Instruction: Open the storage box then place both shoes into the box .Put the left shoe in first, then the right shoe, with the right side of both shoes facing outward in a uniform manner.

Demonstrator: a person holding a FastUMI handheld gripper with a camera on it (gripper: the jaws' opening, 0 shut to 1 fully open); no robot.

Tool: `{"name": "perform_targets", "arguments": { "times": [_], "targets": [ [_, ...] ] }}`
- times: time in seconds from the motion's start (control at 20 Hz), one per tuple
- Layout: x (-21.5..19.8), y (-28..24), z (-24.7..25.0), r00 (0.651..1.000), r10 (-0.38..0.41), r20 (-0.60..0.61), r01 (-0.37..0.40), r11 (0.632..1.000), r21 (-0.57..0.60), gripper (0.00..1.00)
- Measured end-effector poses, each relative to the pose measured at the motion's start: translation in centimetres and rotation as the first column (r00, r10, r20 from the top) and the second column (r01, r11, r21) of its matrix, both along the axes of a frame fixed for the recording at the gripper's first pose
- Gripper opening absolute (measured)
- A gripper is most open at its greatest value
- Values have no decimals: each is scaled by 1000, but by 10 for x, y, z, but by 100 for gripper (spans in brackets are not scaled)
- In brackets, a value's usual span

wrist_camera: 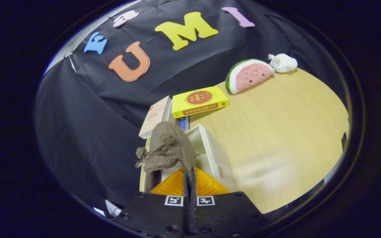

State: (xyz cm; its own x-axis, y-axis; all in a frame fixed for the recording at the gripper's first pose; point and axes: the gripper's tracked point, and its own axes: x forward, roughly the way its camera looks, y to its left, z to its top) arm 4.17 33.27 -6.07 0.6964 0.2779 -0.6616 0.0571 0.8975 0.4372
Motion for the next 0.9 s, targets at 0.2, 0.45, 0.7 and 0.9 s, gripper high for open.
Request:
{"name": "perform_targets", "arguments": {
  "times": [0.2,0.45,0.7,0.9],
  "targets": [
    [-4,-8,-12,995,-67,70,73,994,-79,0],
    [-8,-6,-26,992,-88,94,99,987,-123,0],
    [-10,-1,-25,986,-75,147,97,984,-149,7],
    [-10,7,-11,974,-17,226,56,985,-166,30]
  ]
}}
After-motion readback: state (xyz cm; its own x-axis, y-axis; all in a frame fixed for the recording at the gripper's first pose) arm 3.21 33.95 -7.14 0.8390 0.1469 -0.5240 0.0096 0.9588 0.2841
